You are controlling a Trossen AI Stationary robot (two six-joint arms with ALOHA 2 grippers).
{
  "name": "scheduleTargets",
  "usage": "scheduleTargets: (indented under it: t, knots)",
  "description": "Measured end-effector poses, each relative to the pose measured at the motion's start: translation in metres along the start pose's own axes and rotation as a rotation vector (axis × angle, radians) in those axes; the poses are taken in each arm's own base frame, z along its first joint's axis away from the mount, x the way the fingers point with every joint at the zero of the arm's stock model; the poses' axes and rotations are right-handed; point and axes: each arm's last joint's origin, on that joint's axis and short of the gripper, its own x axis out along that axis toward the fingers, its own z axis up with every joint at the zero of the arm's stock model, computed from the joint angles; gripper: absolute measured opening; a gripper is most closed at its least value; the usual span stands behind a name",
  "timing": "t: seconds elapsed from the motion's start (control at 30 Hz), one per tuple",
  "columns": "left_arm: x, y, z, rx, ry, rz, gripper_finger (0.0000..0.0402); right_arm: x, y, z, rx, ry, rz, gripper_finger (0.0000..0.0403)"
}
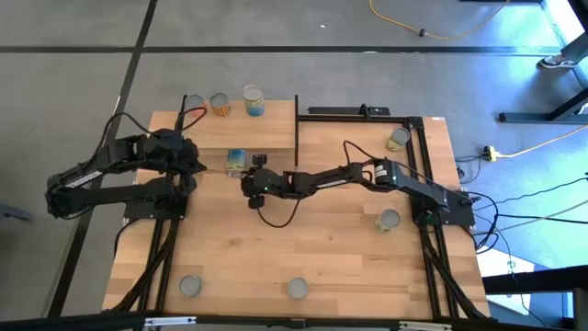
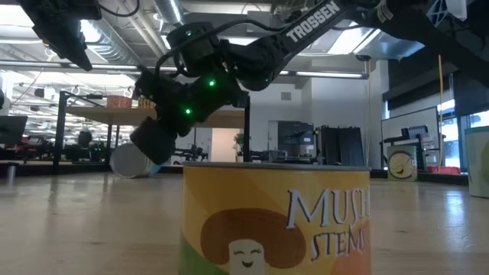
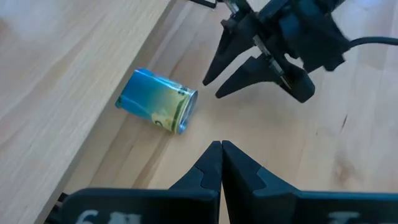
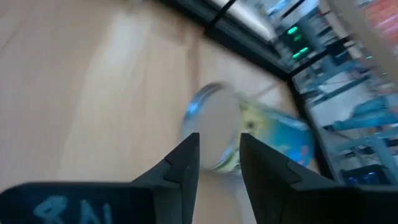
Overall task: Pick and place cans onto a shelf
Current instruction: Put the canned cherries on the shelf
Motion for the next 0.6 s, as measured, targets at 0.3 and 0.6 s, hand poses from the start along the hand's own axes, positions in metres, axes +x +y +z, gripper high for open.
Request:
scheduleTargets:
  t: [0.3, 0.6]
  knots:
    - [0.0, 0.0, 0.0, -0.001, 0.0, 0.0, 0.0, 0.003, -0.003, 0.002, 0.029, -0.074, 0.038, 0.0116]
    - [0.0, 0.0, 0.0, -0.001, 0.0, 0.001, 0.0, 0.007, -0.014, -0.002, 0.1, -0.084, 0.026, 0.0116]
